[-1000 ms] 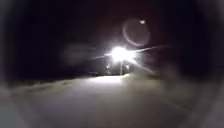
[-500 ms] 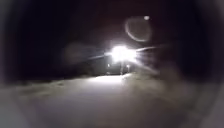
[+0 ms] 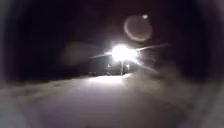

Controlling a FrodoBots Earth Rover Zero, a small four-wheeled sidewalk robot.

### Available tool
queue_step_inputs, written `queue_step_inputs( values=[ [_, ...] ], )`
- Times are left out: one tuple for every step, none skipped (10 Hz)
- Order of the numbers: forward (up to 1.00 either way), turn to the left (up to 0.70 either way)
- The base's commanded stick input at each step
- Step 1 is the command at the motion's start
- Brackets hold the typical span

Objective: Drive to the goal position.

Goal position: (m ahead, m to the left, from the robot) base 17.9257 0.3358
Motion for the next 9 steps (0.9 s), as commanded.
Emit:
queue_step_inputs(
  values=[
    [1.0,0.0],
    [1.0,0.0],
    [1.0,0.0],
    [1.0,0.0],
    [1.0,0.0],
    [1.0,0.01],
    [1.0,0.04],
    [1.0,0.17],
    [1.0,0.16]
  ],
)
